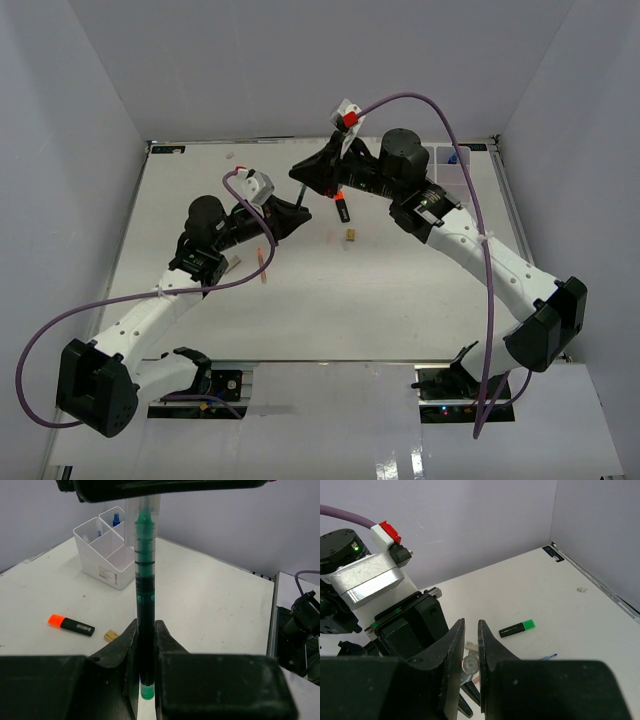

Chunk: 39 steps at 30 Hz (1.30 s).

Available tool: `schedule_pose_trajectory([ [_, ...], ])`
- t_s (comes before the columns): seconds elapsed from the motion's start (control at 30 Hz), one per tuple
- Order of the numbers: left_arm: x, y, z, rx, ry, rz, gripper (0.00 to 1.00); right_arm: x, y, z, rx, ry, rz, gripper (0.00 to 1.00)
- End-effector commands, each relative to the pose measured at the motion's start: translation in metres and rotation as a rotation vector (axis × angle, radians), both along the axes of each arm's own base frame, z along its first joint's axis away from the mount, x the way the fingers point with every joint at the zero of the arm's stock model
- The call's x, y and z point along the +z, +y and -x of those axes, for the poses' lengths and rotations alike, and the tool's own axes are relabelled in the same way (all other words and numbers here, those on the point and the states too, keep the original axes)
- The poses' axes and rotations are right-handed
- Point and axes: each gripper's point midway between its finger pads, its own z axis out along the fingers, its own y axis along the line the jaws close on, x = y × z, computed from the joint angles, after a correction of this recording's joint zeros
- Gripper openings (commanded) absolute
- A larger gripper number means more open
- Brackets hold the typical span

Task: Sort the stationery into containers
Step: Close the pen cap on the pen.

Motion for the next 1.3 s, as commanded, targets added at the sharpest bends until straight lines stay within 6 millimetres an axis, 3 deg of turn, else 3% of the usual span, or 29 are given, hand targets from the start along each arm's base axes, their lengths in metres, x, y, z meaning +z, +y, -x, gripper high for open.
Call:
schedule_pose_trajectory([
  [0.0, 0.179, 0.019, 0.047, -0.007, -0.558, 0.318, 0.0, -0.177, -0.013, 0.028, 0.045, 0.408, 0.422, 0.08],
  [0.27, 0.184, 0.016, 0.047, -0.01, -0.603, 0.297, 0.0, -0.2, -0.021, 0.039, 0.066, 0.502, 0.499, 0.08],
  [1.03, 0.236, 0.028, 0.071, 0.008, -0.779, 0.379, 0.0, -0.272, -0.041, 0.074, 0.123, 0.718, 0.649, 0.08],
  [1.27, 0.233, 0.03, 0.07, 0.023, -0.767, 0.371, 0.0, -0.268, -0.042, 0.072, 0.117, 0.693, 0.638, 0.08],
])
